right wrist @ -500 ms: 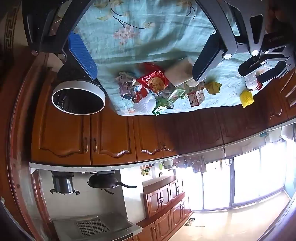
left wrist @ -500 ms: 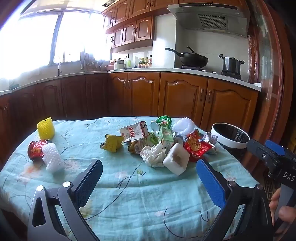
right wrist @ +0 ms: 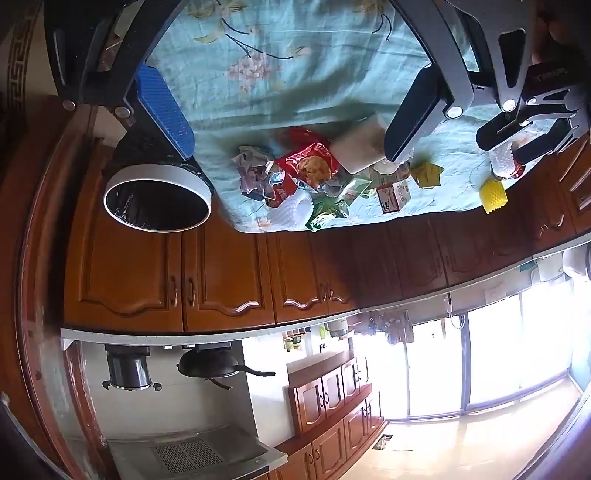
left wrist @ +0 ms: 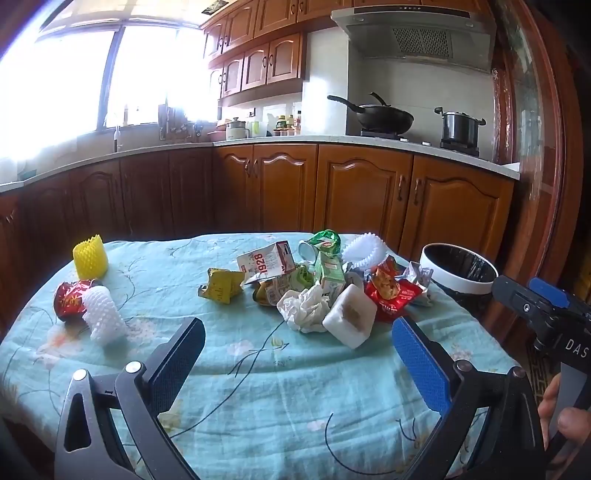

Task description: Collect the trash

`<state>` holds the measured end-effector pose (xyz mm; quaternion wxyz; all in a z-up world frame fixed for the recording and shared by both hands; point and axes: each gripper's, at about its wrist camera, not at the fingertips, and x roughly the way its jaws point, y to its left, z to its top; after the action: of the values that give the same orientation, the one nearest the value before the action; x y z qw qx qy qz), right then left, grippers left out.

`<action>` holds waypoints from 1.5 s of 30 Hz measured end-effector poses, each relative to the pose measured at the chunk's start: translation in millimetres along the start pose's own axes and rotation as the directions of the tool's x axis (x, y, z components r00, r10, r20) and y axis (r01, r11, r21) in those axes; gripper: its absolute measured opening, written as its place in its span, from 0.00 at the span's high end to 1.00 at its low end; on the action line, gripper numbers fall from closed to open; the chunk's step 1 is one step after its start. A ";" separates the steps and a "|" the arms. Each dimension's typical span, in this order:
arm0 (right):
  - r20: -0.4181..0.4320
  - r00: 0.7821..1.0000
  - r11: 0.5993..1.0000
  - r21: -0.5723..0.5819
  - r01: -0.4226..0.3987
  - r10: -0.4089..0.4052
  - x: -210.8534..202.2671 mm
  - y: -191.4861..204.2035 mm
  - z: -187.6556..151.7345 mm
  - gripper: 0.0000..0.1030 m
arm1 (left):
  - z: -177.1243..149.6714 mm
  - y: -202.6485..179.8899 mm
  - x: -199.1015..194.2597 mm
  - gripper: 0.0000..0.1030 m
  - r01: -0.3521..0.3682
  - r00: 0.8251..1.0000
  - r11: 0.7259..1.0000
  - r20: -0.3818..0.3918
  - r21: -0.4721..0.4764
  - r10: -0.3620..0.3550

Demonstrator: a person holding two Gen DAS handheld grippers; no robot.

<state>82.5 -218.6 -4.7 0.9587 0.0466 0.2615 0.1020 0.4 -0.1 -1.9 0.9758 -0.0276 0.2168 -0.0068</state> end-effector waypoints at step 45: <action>-0.013 0.999 0.999 -0.003 -0.047 0.047 4.5 4.8 -5.5 0.00 | -3.3 1.2 4.2 0.01 -0.025 1.000 1.000 -0.007 -0.010 0.025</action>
<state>82.6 -212.8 -10.9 0.9544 0.0507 0.2663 0.1252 2.8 0.8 -6.8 0.9749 -0.0298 0.2207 0.0066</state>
